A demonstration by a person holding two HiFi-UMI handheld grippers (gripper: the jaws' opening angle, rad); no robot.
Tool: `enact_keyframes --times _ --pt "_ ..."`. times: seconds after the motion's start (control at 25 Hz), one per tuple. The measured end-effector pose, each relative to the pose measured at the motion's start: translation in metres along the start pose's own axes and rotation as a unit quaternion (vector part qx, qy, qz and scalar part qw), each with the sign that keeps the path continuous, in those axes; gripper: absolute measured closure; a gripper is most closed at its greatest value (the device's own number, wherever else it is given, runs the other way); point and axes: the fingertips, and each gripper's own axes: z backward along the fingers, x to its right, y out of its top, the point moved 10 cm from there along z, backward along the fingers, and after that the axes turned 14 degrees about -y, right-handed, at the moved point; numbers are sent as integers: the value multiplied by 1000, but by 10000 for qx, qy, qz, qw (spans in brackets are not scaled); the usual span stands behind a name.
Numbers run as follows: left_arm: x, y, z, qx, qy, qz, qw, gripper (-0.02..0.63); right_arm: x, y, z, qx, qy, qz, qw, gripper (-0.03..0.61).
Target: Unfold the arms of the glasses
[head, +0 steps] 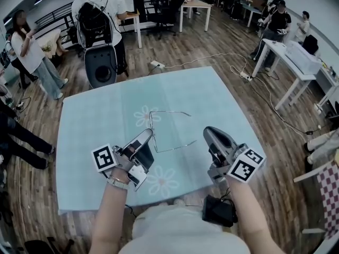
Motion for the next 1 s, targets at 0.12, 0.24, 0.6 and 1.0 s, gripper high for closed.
enact_keyframes --times 0.12,0.24,0.6,1.0 --pt "-1 -1 0 38 17 -61 10000 603 -12 2 -2 28 -220 376 9990 554" --pt "-3 -3 1 93 7 -115 9999 604 -23 3 -3 73 -438 709 9965 554" --pt "-3 -14 -1 135 -5 -116 9998 603 -59 6 1 317 -967 1696 9802 560" --pt "-4 -15 -2 351 -33 -152 9993 604 -66 -7 7 339 -1786 2038 9620 569"
